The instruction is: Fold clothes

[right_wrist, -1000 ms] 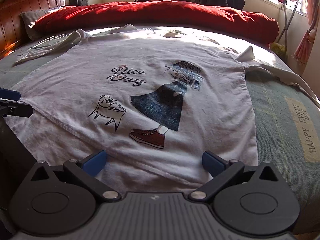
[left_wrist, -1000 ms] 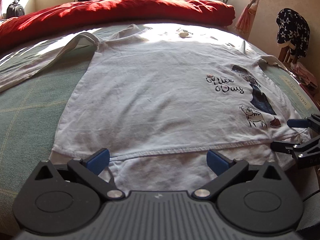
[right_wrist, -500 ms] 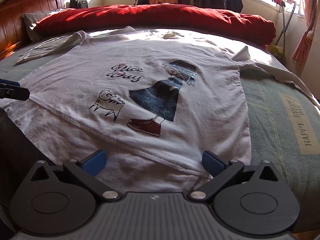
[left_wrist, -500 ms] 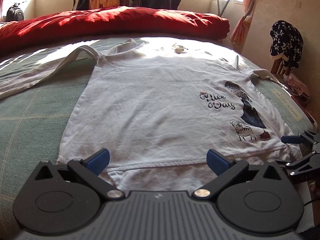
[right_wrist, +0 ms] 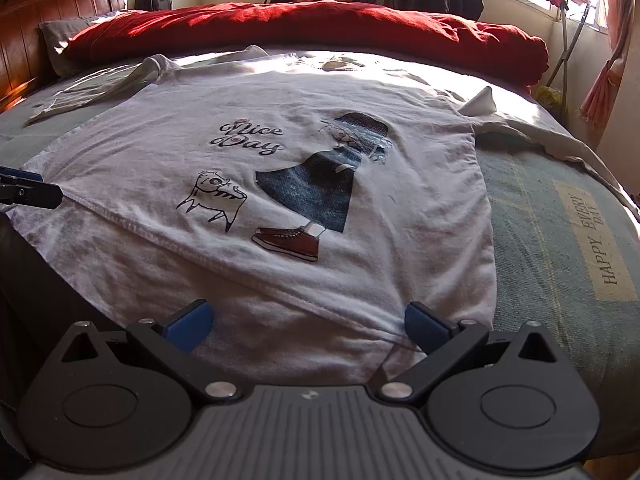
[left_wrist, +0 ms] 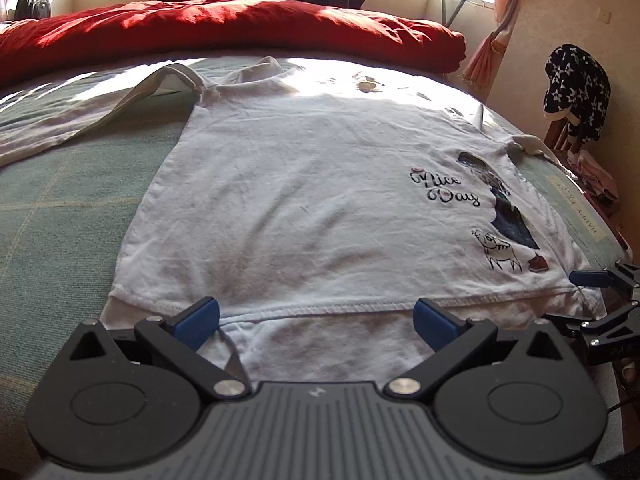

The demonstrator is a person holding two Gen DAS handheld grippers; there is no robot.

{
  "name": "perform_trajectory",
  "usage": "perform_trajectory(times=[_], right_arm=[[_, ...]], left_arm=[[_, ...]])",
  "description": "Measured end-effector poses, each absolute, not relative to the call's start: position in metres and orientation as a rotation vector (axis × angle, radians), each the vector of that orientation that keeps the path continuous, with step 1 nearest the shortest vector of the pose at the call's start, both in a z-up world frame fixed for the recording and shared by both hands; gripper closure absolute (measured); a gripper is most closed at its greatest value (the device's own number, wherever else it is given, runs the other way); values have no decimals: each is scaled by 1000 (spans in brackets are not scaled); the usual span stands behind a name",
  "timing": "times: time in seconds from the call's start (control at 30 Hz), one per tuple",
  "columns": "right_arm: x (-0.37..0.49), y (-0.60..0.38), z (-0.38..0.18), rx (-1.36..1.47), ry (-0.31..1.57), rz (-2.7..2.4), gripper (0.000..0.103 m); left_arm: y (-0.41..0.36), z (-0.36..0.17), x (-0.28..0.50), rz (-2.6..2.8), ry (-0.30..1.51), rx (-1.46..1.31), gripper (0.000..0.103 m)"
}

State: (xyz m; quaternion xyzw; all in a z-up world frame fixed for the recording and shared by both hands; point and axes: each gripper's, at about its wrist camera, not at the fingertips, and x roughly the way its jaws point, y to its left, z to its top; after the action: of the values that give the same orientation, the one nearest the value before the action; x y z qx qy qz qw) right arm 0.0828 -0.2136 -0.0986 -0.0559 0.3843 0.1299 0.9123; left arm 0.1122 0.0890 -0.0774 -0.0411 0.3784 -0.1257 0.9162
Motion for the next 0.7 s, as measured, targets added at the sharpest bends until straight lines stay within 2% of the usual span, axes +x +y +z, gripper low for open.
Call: perform_trajectory(times=[0.3,0.5,0.7], right_arm=[[86,-217,-97,-91,802,278,0],[92,-226,-92,-20,807,289,0],[99,-247,-83,142,802,323,0]], left_arm=[[49,-46,167,-322,720,7,1],[39,-88,185,-301,851,-26,1],[44,-91,161,-288,823,-6,1]])
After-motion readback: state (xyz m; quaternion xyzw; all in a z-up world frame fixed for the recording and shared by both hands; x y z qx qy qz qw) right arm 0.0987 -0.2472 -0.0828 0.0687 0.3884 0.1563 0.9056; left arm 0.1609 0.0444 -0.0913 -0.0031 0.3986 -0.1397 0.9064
